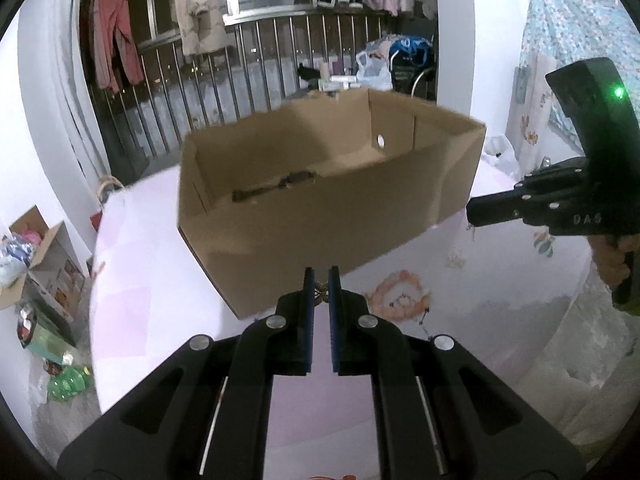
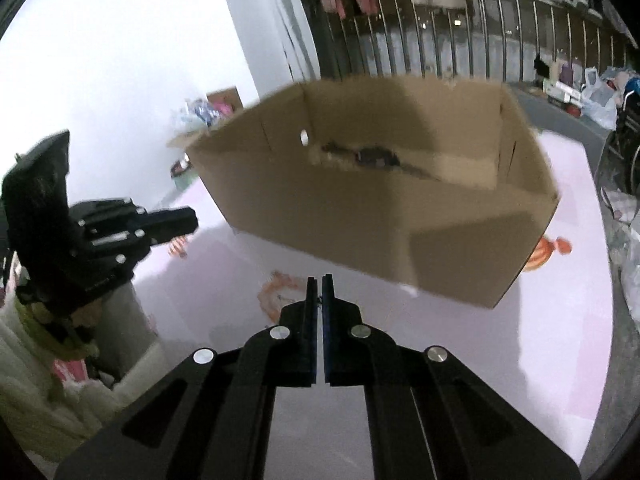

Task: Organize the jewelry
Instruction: 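Carry the charm into the cardboard box and open the left tool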

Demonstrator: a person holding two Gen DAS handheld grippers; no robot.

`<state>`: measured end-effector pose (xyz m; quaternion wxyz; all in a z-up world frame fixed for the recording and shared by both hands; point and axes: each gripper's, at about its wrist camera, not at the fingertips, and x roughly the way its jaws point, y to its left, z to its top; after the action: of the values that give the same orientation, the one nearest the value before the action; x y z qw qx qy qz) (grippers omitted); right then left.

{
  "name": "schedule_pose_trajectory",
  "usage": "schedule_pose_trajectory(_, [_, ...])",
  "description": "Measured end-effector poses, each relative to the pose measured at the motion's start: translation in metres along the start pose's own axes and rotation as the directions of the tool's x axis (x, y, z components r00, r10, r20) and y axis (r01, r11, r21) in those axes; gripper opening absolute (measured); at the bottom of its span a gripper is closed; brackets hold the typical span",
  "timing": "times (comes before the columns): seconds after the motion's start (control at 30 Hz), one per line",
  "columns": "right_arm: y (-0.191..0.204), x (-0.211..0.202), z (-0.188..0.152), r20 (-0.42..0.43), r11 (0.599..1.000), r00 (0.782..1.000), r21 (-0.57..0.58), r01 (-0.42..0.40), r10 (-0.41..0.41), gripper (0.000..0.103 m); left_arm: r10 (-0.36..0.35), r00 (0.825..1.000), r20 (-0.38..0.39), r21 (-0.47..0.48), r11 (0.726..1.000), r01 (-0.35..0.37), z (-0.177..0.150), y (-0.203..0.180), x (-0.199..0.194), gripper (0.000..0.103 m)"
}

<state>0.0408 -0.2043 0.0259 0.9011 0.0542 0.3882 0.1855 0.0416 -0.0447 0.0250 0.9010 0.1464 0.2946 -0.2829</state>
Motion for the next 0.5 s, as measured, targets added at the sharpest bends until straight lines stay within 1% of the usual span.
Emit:
schedule_pose_trajectory(0.13, [0.009, -0.023, 0.025, 0.097, 0.999, 0.995, -0.039, -0.002, 0.006, 0.002, -0.006, 0.997, 0.071, 0.031, 1.000, 0.004, 0.022, 0.000, -0.018, 0.006])
schedule_pose_trajectory(0.23, [0.009, -0.031, 0.042, 0.166, 0.998, 0.986, -0.061, 0.006, 0.004, 0.002, 0.007, 0.989, 0.151, 0.064, 0.998, -0.017, 0.047, 0.003, -0.027, 0.006])
schedule_pose_trajectory(0.33, [0.000, -0.032, 0.060, 0.225, 0.999, 0.974, -0.048, -0.003, 0.013, 0.002, -0.002, 0.980, 0.198, 0.064, 0.998, -0.011, 0.072, 0.007, -0.024, 0.005])
schedule_pose_trajectory(0.43, [-0.008, -0.029, 0.072, 0.259, 0.999, 0.966, -0.039, 0.011, 0.000, 0.002, -0.039, 0.980, 0.198, 0.074, 0.997, 0.025, 0.092, 0.007, -0.008, 0.005])
schedule_pose_trajectory(0.5, [-0.016, -0.020, 0.081, 0.262, 0.999, 0.965, -0.025, 0.026, -0.018, 0.002, -0.073, 0.983, 0.169, 0.086, 0.995, 0.059, 0.101, 0.005, 0.012, 0.006])
